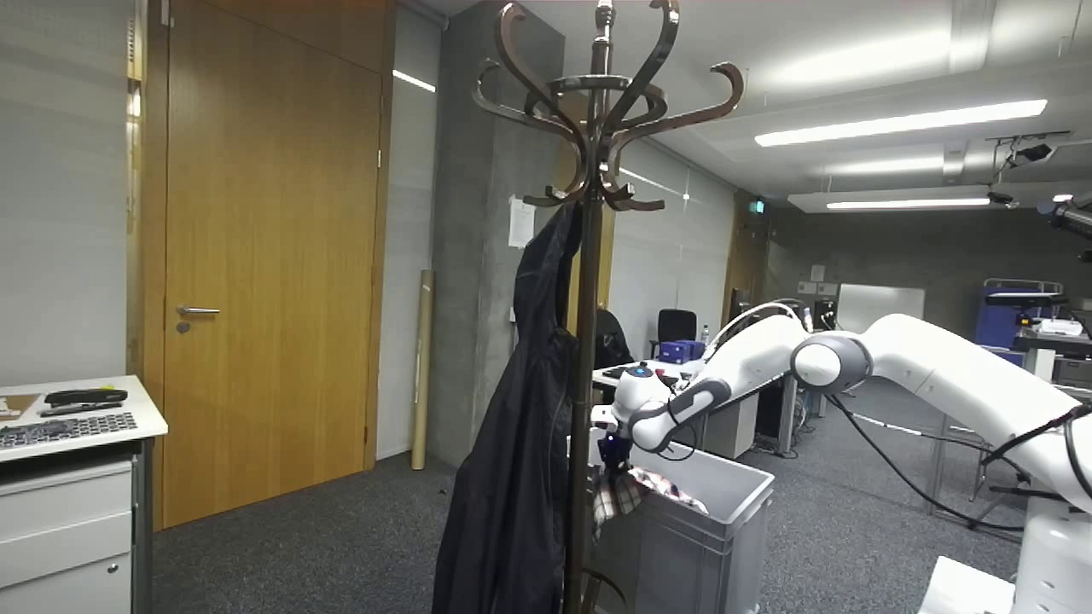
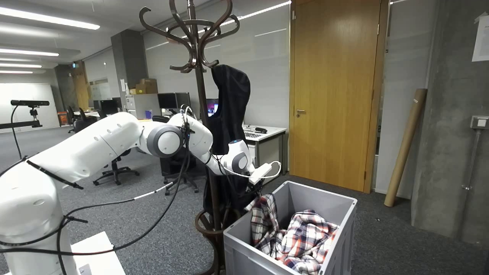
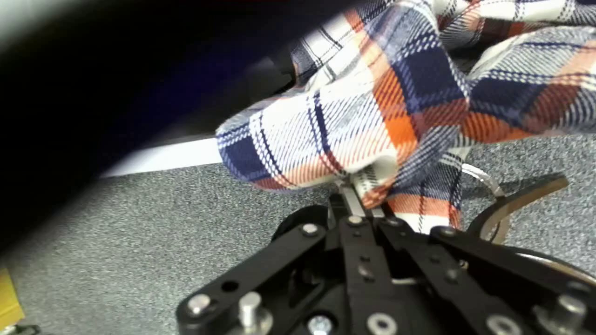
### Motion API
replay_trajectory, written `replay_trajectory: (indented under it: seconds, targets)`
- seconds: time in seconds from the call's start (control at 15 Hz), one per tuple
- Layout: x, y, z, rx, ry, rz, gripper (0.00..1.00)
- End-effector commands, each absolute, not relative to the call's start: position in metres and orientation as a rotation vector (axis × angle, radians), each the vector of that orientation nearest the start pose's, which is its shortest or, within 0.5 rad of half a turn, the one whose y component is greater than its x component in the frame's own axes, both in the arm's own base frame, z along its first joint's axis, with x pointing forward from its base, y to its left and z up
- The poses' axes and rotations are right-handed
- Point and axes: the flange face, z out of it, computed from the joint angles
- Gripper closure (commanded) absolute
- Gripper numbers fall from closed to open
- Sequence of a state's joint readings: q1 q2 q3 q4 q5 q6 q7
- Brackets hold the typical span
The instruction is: Put the hanging parts of the object in the basin
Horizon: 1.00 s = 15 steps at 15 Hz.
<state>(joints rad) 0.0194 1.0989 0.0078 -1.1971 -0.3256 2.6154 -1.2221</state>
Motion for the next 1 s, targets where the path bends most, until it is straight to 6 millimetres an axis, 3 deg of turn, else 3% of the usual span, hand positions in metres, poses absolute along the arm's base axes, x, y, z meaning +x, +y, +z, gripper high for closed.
replay_trajectory:
  seconds: [0.0,0.27,0.53,0.73,0.93]
  targets:
    - [0.783,0.008,0.193,-2.721,-2.193,-0.396,1.00]
    - [0.785,-0.032,0.241,-2.963,-2.046,-0.495,1.00]
    - [0.774,-0.084,0.271,-3.210,-1.894,-0.508,1.00]
    - [0.761,-0.119,0.274,-3.390,-1.745,-0.450,1.00]
    - [0.750,-0.133,0.264,-3.490,-1.635,-0.378,1.00]
